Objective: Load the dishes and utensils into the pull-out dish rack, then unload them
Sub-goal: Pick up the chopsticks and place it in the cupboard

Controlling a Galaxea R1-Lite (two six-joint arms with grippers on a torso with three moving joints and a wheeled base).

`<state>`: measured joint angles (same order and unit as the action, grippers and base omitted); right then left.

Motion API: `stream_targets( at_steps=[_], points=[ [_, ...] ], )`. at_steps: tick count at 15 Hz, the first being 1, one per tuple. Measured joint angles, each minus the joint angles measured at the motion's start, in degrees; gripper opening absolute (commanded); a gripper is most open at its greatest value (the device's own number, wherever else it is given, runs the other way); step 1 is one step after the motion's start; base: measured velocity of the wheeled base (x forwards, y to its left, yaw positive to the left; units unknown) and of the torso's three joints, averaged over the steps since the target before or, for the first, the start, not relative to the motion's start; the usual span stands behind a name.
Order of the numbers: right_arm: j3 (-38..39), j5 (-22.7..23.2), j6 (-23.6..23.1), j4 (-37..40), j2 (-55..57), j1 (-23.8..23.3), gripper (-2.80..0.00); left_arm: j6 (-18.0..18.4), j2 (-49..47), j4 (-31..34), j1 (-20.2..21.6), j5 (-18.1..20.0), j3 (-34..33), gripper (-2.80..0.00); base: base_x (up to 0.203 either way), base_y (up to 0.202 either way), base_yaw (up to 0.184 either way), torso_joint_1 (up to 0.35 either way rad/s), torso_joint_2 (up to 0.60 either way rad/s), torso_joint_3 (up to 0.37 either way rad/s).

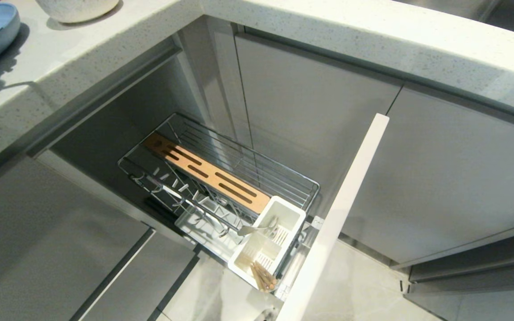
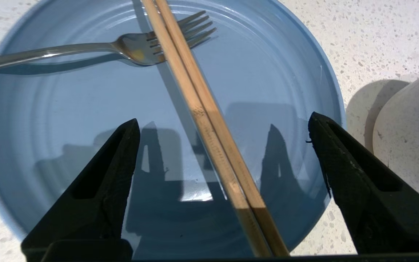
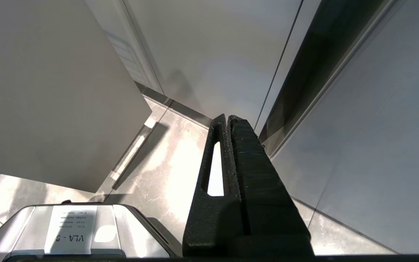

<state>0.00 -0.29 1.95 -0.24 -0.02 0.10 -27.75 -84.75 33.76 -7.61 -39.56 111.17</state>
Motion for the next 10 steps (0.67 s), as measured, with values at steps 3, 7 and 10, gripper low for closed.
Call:
stream_targets(
  at_steps=[3, 7, 10],
  points=[
    [0.0, 0.0, 0.0, 0.0, 0.0, 0.0, -2.8, 0.0, -0.4, 0.0, 0.0, 1.0, 0.0, 0.0, 0.0, 0.0, 0.0, 0.0, 0.0, 0.0],
    [0.0, 0.0, 0.0, 0.0, 0.0, 0.0, -2.8, 0.0, -0.7, -0.1, 0.0, 1.1, -0.1, 0.0, 0.0, 0.0, 0.0, 0.0, 0.0, 0.0],
    [0.0, 0.0, 0.0, 0.0, 0.0, 0.0, -2.8, -0.1, -0.7, -0.1, 0.0, 1.1, -0.1, -2.8, 0.0, 0.0, 0.0, 0.0, 0.0, 0.0]
  ],
)
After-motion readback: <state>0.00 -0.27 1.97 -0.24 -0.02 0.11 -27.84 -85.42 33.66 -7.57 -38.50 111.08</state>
